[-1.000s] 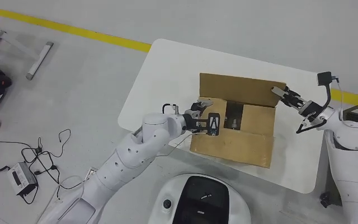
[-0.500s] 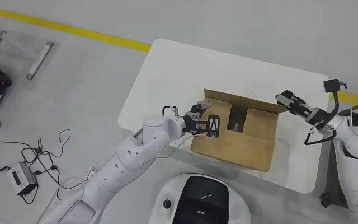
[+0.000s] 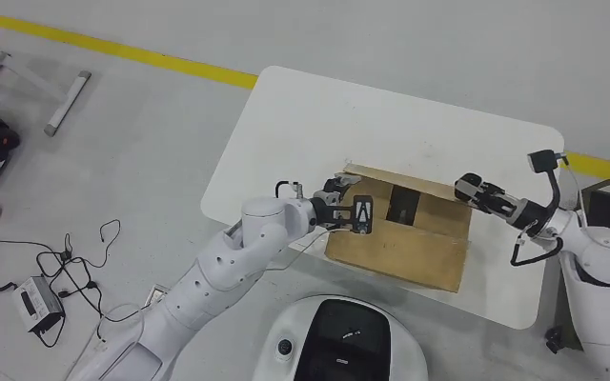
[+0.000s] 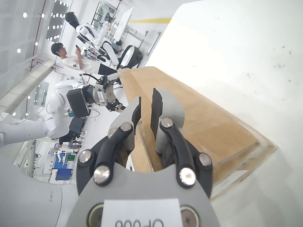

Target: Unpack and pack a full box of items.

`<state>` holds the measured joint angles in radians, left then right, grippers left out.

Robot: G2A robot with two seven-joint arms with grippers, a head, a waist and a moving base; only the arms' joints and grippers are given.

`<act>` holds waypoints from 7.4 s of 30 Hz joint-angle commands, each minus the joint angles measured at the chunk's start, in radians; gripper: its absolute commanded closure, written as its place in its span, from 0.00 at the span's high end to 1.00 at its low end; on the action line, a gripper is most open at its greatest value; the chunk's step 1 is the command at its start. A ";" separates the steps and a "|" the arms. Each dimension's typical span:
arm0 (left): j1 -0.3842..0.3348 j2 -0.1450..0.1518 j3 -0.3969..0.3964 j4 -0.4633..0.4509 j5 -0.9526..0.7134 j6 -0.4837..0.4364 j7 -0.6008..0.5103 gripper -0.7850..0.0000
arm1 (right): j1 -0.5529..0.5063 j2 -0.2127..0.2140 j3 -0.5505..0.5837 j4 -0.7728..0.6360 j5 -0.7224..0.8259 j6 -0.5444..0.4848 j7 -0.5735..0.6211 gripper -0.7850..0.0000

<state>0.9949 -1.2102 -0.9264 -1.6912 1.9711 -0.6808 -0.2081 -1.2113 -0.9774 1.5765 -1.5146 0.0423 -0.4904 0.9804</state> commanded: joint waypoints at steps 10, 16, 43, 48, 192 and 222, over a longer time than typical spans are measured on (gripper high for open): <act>0.053 0.013 -0.043 -0.050 -0.009 -0.032 -0.005 1.00 | -0.144 0.000 -0.004 -0.128 -0.045 0.114 -0.118 0.00; 0.072 0.019 -0.065 -0.070 -0.005 -0.036 -0.009 1.00 | -0.215 -0.004 -0.005 -0.175 -0.024 0.171 -0.201 0.00; -0.016 -0.002 -0.025 0.022 -0.002 -0.005 -0.007 1.00 | -0.304 -0.016 -0.084 -0.235 -0.126 0.274 -0.337 0.00; -0.003 0.001 -0.037 -0.012 -0.004 -0.012 -0.007 1.00 | -0.292 -0.019 -0.097 -0.221 -0.136 0.325 -0.350 0.00; 0.147 -0.016 -0.056 0.113 0.214 0.248 0.144 0.29 | -0.122 -0.035 -0.106 -0.052 -0.191 0.339 -0.340 0.00; 0.172 0.008 -0.099 -0.010 0.241 0.127 0.206 1.00 | -0.025 -0.035 -0.088 0.066 -0.199 0.341 -0.355 0.00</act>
<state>1.1756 -1.2002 -1.0348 -1.7035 2.2100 -0.5599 -0.0043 -1.2370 -1.0129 1.4866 -1.4459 -0.1600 -0.1494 0.6263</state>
